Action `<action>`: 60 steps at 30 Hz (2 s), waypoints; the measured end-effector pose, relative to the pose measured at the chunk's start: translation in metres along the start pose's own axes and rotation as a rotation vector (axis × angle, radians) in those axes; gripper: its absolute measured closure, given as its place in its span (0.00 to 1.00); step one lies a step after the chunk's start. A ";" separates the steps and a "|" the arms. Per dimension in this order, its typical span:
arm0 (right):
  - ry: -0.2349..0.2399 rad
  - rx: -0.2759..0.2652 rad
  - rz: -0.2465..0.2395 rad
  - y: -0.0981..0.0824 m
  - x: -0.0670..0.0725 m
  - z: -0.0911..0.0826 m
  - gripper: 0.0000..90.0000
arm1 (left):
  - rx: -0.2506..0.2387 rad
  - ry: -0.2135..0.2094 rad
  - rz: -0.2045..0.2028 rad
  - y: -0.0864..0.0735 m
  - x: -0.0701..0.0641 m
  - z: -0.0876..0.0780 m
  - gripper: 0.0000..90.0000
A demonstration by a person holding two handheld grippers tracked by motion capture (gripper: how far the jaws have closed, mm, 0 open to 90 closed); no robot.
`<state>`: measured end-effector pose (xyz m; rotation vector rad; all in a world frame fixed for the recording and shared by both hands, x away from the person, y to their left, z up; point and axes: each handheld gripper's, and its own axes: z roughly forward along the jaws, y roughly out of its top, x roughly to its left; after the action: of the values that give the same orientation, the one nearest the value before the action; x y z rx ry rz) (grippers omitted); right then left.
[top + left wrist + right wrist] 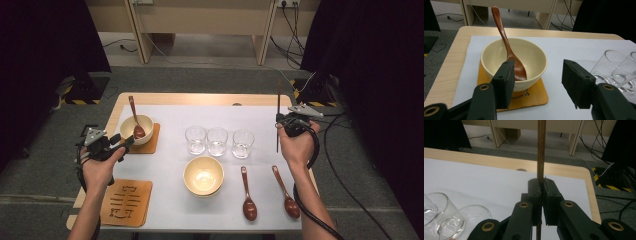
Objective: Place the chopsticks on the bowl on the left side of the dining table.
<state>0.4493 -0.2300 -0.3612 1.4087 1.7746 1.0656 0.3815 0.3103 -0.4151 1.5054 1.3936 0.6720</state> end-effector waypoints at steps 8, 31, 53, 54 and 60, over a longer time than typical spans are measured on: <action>0.001 -0.046 0.004 0.001 0.001 0.002 0.95 | -0.001 0.000 0.001 0.000 0.000 0.000 0.48; 0.004 -0.113 0.006 0.010 0.009 0.013 0.95 | -0.006 0.007 0.002 -0.001 0.000 -0.004 0.48; 0.012 -0.155 -0.010 0.019 0.020 0.028 0.95 | -0.009 0.014 0.000 -0.002 0.001 -0.008 0.48; 0.013 -0.156 -0.008 0.019 0.021 0.029 0.95 | -0.009 0.014 0.001 -0.002 0.001 -0.008 0.48; 0.018 -0.159 -0.007 0.020 0.024 0.032 0.95 | -0.010 0.015 0.002 -0.002 0.001 -0.008 0.48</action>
<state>0.4804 -0.1983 -0.3583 1.2987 1.6662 1.1912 0.3737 0.3136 -0.4141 1.4965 1.3983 0.6915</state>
